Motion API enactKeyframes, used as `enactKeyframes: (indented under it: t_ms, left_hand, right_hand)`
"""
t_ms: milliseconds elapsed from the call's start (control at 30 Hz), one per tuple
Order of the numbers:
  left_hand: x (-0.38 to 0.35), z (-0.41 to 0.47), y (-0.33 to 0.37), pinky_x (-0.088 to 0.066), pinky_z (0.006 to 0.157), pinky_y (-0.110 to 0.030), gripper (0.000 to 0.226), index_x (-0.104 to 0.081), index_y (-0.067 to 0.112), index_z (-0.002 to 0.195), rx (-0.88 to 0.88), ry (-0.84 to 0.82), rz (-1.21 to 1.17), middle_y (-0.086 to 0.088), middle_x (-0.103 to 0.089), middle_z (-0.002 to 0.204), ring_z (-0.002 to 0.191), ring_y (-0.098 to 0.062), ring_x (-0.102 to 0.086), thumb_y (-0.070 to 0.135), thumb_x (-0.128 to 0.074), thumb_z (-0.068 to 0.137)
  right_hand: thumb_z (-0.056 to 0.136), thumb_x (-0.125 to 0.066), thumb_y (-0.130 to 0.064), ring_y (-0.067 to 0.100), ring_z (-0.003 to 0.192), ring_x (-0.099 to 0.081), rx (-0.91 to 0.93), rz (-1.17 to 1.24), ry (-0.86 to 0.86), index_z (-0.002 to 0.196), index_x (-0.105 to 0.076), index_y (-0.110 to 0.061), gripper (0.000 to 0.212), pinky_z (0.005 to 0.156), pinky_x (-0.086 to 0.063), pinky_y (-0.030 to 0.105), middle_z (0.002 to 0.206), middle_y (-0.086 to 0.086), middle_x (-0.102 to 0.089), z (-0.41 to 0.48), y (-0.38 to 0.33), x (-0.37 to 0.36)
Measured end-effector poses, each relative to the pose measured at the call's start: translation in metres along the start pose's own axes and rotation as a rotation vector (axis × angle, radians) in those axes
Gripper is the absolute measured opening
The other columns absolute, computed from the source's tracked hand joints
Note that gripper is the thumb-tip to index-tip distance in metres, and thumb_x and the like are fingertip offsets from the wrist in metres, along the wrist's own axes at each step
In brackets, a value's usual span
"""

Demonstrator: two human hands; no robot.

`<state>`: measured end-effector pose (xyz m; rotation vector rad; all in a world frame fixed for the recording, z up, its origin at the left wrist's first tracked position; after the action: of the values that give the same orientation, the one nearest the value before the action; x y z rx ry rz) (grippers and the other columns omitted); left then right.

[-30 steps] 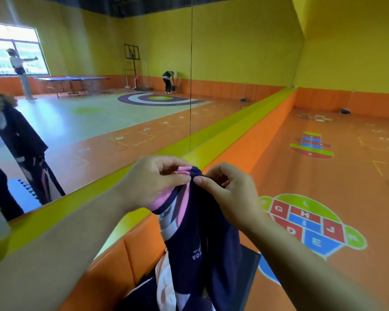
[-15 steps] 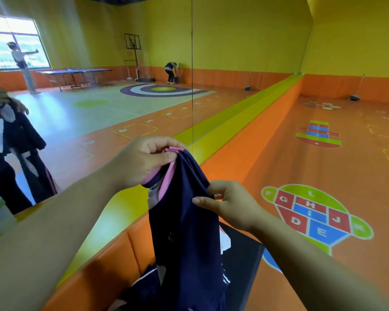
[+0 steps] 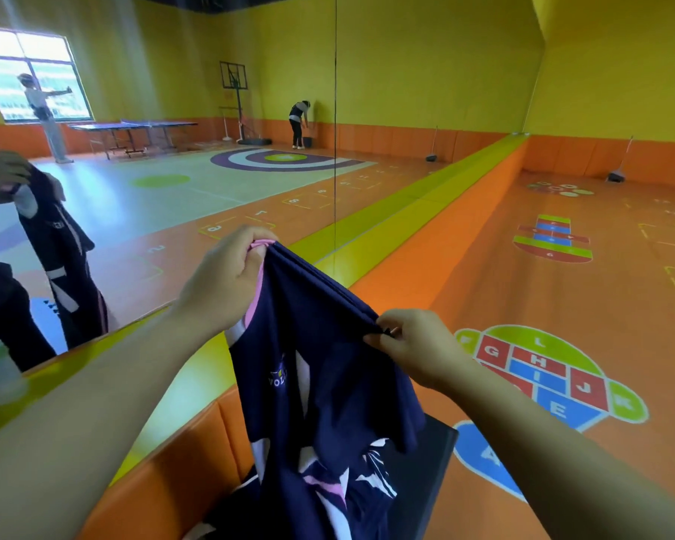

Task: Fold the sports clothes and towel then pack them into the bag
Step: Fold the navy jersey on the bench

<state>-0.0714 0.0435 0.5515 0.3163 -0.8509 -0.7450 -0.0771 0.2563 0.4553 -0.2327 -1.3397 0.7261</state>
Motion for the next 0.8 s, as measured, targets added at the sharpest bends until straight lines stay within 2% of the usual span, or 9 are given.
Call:
enactKeyframes:
  t_ms: [133, 233, 300, 367, 433, 500, 567, 667, 800]
  left_hand:
    - [-0.005, -0.007, 0.001, -0.029, 0.084, -0.013, 0.025, -0.053, -0.001, 0.117, -0.099, 0.043, 0.082, -0.018, -0.058, 0.117, 0.11, -0.029, -0.054, 0.004, -0.038, 0.098]
    - [-0.007, -0.008, 0.006, -0.03, 0.082, -0.012, 0.027, -0.054, -0.004, 0.115, -0.133, 0.031, 0.069, -0.021, -0.06, 0.111, 0.104, -0.033, -0.057, 0.011, -0.043, 0.095]
    - [-0.007, -0.006, 0.008, -0.029, 0.081, -0.013, 0.034, -0.054, -0.002, 0.116, -0.137, 0.01, 0.055, -0.014, -0.06, 0.113, 0.105, -0.027, -0.056, 0.021, -0.057, 0.092]
    - [-0.01, -0.003, 0.004, -0.029, 0.08, -0.014, 0.049, -0.052, 0.008, 0.121, -0.062, -0.062, 0.021, 0.002, -0.055, 0.115, 0.104, -0.014, -0.049, 0.028, -0.071, 0.08]
    - [-0.011, 0.0, -0.002, -0.032, 0.075, -0.01, 0.052, -0.055, 0.02, 0.117, -0.004, -0.121, 0.012, 0.015, -0.054, 0.11, 0.1, -0.004, -0.047, 0.03, -0.079, 0.072]
    - [-0.007, 0.002, -0.003, -0.035, 0.071, -0.002, 0.041, -0.061, 0.025, 0.102, 0.002, -0.139, -0.016, 0.018, -0.06, 0.097, 0.089, -0.002, -0.052, 0.027, -0.082, 0.067]
    - [-0.003, 0.004, -0.001, -0.037, 0.067, -0.002, 0.032, -0.065, 0.025, 0.09, 0.0, -0.166, -0.057, 0.018, -0.065, 0.088, 0.08, 0.0, -0.056, 0.023, -0.084, 0.064]
    - [0.002, 0.006, 0.006, -0.038, 0.059, -0.002, 0.027, -0.065, 0.035, 0.075, -0.014, -0.198, -0.092, 0.028, -0.066, 0.078, 0.068, 0.012, -0.055, 0.018, -0.084, 0.065]
    - [0.013, 0.012, 0.007, -0.041, 0.058, -0.003, 0.038, -0.066, 0.048, 0.067, 0.002, -0.174, -0.187, 0.029, -0.065, 0.07, 0.062, 0.008, -0.056, 0.013, -0.08, 0.069]
  right_hand:
    - [0.097, -0.048, -0.025, 0.016, 0.066, -0.043, -0.039, 0.077, 0.141, 0.09, -0.05, -0.02, 0.01, 0.058, -0.023, 0.033, 0.069, -0.01, -0.047, -0.003, 0.003, 0.021]
    - [0.1, -0.042, -0.026, 0.013, 0.064, -0.043, -0.05, 0.14, 0.16, 0.096, -0.044, -0.019, 0.008, 0.053, -0.028, 0.029, 0.072, -0.006, -0.048, -0.007, 0.004, 0.026]
    - [0.1, -0.043, -0.026, 0.017, 0.073, -0.048, -0.041, 0.182, 0.178, 0.102, -0.043, -0.022, 0.005, 0.058, -0.032, 0.029, 0.08, -0.006, -0.052, -0.009, 0.006, 0.03]
    - [0.099, -0.045, -0.028, 0.017, 0.087, -0.05, -0.032, 0.196, 0.189, 0.119, -0.045, -0.02, 0.021, 0.068, -0.034, 0.028, 0.095, -0.005, -0.054, -0.01, 0.008, 0.037]
    - [0.097, -0.048, -0.031, 0.015, 0.086, -0.051, 0.0, 0.133, 0.167, 0.129, -0.045, -0.018, 0.034, 0.068, -0.032, 0.024, 0.095, -0.006, -0.054, -0.01, 0.01, 0.044]
    - [0.094, -0.053, -0.035, 0.013, 0.08, -0.051, 0.035, 0.044, 0.107, 0.121, -0.054, -0.021, 0.03, 0.063, -0.033, 0.021, 0.085, -0.011, -0.055, -0.011, 0.01, 0.048]
    - [0.09, -0.057, -0.04, 0.008, 0.07, -0.051, 0.04, 0.015, 0.027, 0.098, -0.062, -0.024, 0.018, 0.059, -0.036, 0.018, 0.075, -0.015, -0.055, -0.013, 0.013, 0.05]
    - [0.082, -0.066, -0.043, 0.005, 0.053, -0.041, 0.025, 0.039, -0.051, 0.068, -0.059, -0.023, 0.025, 0.053, -0.029, 0.023, 0.058, -0.007, -0.048, -0.018, 0.016, 0.052]
    - [0.08, -0.071, -0.036, 0.001, 0.054, -0.048, -0.018, 0.186, -0.084, 0.068, -0.061, -0.031, 0.016, 0.056, -0.037, 0.022, 0.059, -0.01, -0.056, -0.03, 0.021, 0.062]
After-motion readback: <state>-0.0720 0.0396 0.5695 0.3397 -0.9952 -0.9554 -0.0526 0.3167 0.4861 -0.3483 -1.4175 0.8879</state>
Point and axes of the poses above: each hand's wrist, its own z-axis towards the middle knuckle, its own x-axis out of the back of the hand, y = z × x, the point moved 10 cm from there along z, towards the middle knuckle
